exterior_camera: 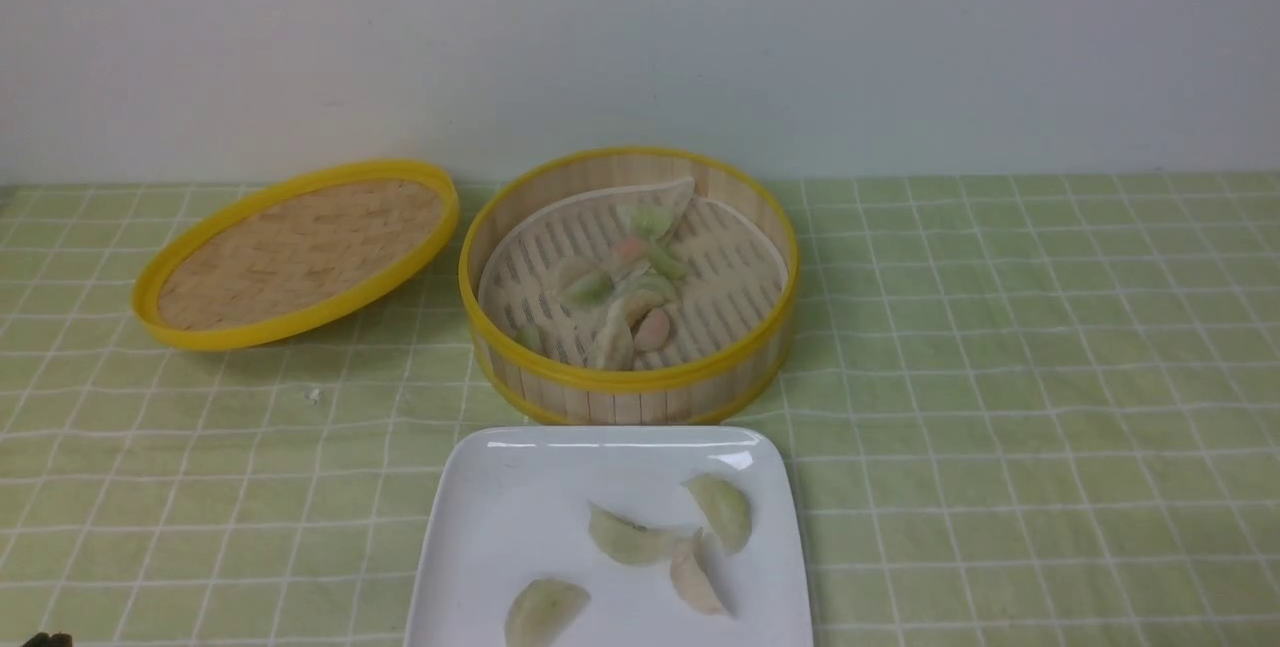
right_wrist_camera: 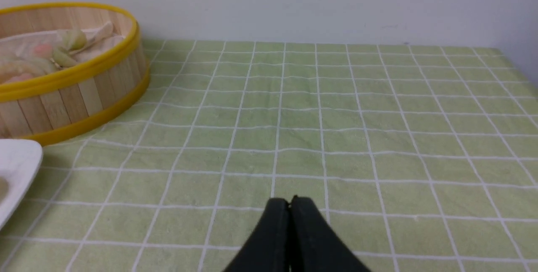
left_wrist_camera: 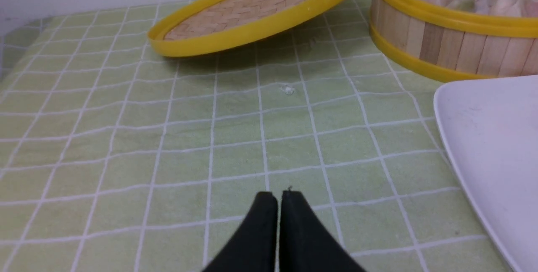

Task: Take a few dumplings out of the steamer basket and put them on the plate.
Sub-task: Use the left arm to grab a dumpling from the steamer

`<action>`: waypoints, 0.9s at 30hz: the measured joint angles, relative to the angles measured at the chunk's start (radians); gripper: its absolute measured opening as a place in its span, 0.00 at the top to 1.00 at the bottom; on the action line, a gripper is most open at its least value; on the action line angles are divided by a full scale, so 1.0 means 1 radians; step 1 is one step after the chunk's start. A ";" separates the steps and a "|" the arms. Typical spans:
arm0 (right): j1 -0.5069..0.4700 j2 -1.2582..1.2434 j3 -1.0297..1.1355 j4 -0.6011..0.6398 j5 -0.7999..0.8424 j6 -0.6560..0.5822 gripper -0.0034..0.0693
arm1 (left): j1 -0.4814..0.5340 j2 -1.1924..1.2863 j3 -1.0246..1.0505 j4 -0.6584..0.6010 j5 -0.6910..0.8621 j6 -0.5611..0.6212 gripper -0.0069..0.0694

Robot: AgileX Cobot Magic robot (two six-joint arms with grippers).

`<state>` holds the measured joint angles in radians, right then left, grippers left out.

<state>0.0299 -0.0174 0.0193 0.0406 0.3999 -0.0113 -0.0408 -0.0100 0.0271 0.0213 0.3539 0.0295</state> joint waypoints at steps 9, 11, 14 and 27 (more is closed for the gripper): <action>0.000 0.000 0.000 -0.007 -0.002 -0.001 0.97 | 0.000 0.000 0.000 -0.140 -0.137 -0.113 0.92; 0.000 0.000 0.000 -0.008 -0.002 -0.001 0.97 | 0.000 0.000 0.001 -0.208 -0.175 -0.147 0.92; 0.000 0.000 0.003 0.028 -0.031 0.025 0.97 | 0.000 0.000 0.003 -0.287 -0.279 -0.182 0.92; 0.000 0.000 0.010 0.693 -0.442 0.264 0.97 | 0.000 0.065 -0.372 -0.422 -0.392 -0.233 0.92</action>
<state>0.0299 -0.0174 0.0295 0.7338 -0.0423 0.2528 -0.0408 0.0547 -0.3452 -0.4011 -0.0380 -0.2036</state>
